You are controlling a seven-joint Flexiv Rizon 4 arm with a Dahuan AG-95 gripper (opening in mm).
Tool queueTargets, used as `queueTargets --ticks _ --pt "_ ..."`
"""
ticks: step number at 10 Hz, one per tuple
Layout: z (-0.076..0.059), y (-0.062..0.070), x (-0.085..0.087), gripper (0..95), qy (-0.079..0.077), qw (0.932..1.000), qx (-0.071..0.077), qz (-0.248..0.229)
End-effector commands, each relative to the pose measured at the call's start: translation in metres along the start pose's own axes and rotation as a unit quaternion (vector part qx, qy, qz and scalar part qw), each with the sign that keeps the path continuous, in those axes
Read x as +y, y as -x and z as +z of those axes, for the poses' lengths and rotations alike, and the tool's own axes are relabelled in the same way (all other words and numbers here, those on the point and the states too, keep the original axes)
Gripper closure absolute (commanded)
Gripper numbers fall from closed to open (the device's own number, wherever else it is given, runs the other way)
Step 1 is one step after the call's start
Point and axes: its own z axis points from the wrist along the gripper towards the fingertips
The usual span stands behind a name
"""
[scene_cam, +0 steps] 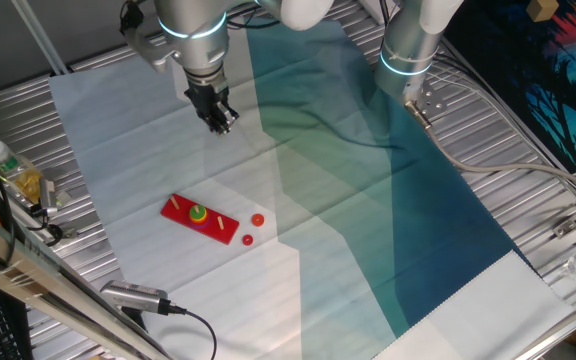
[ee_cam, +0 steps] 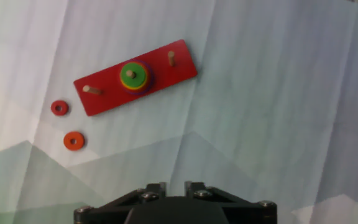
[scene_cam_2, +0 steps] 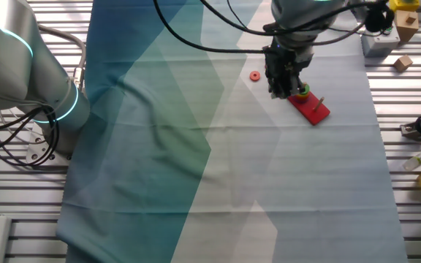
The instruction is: Take out one Hanoi block and throw it aside
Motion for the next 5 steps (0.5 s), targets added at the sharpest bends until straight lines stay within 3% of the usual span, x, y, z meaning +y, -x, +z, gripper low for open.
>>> queueTargets --ticks 1,5 --pt "0.002 0.004 0.003 95.0 0.002 1.0 0.001 -0.007" --pt "0.006 0.011 0.015 95.0 -0.003 0.9999 0.007 -0.015"
